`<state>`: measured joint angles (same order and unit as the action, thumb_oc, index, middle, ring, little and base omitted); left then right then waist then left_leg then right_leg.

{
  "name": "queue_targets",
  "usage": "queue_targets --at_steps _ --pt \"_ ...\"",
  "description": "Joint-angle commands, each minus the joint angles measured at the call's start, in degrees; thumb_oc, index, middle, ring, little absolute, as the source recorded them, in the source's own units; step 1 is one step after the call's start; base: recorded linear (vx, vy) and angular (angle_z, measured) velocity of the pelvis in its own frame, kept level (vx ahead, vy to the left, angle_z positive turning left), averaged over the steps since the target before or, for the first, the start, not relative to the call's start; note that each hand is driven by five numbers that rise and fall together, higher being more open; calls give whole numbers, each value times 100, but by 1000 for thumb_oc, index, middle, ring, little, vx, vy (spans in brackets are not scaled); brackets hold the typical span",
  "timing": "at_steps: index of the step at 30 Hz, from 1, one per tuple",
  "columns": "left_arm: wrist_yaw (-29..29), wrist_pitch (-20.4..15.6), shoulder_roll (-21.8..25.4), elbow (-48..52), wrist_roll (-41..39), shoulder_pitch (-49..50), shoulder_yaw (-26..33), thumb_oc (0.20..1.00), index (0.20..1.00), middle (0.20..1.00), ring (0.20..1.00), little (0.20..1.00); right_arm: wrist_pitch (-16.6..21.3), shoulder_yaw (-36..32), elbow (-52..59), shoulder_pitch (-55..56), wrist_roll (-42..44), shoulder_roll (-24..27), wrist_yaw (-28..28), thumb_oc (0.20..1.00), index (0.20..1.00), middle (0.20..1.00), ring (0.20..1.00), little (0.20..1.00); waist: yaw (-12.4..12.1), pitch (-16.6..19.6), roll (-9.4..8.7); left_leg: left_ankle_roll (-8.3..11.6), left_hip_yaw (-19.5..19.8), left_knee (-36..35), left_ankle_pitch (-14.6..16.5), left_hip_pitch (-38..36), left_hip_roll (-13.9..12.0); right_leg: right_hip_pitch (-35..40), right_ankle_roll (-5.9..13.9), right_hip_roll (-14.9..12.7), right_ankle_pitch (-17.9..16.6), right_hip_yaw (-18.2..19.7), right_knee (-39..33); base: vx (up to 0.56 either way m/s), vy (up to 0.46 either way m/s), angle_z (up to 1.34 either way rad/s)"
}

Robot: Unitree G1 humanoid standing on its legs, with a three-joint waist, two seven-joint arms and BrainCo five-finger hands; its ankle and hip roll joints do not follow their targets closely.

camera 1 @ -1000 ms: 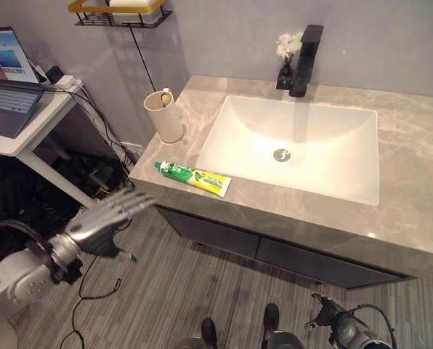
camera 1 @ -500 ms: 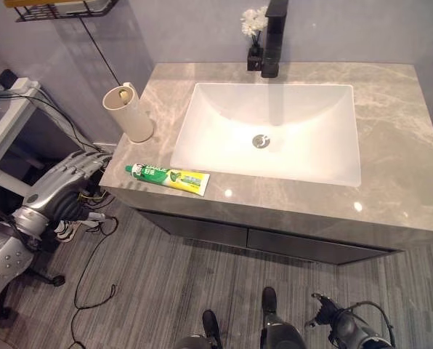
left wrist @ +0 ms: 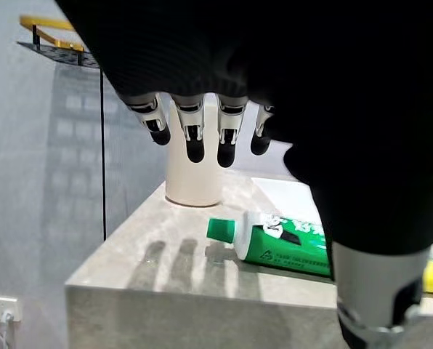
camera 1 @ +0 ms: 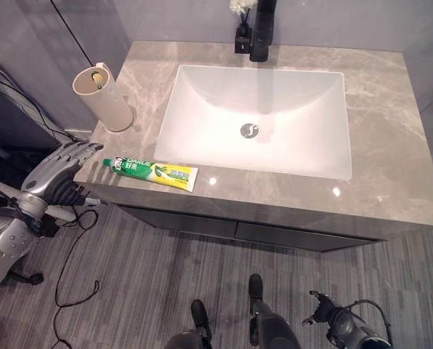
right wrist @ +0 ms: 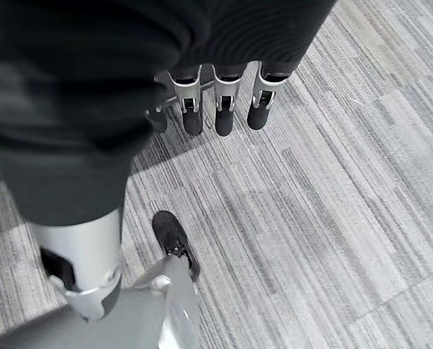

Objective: Put brush and paste in cup on sink, flatten towel.

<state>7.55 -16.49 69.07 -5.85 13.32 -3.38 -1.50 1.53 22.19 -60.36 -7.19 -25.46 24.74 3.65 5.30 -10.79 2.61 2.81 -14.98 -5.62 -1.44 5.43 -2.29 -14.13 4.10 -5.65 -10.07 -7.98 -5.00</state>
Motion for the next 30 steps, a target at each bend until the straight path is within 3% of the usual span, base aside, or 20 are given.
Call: queue_targets --at_steps 1,12,19,30 --pt "43 -27 282 -258 -269 -526 82 1000 1000 1000 1000 1000 69 228 -51 -217 136 -46 86 1000 1000 1000 1000 1000 113 -120 -172 83 149 62 195 -385 85 -142 446 -417 -410 548 0 8 14 -6" --pt "35 44 127 -433 -201 -1004 -351 1000 1000 1000 1000 1000 76 198 -11 -146 184 -42 148 1000 1000 1000 1000 1000 216 -182 -250 93 108 62 202 -339 64 -231 429 -389 -411 677 0 17 9 -5" --pt "9 128 -315 -539 -642 -965 -291 1000 1000 1000 1000 1000 61 176 64 -119 218 -46 153 1000 1000 1000 1000 1000 244 -223 -320 104 33 62 226 -404 26 -231 410 -330 -408 753 0 13 -1 -4" --pt "-89 135 -633 -457 -1069 -863 -152 1000 1000 1000 1000 1000 32 160 53 -101 209 -38 124 1000 1000 1000 1000 1000 262 -248 -337 124 -46 62 241 -487 -22 -236 382 -261 -398 808 0 3 -3 -4"
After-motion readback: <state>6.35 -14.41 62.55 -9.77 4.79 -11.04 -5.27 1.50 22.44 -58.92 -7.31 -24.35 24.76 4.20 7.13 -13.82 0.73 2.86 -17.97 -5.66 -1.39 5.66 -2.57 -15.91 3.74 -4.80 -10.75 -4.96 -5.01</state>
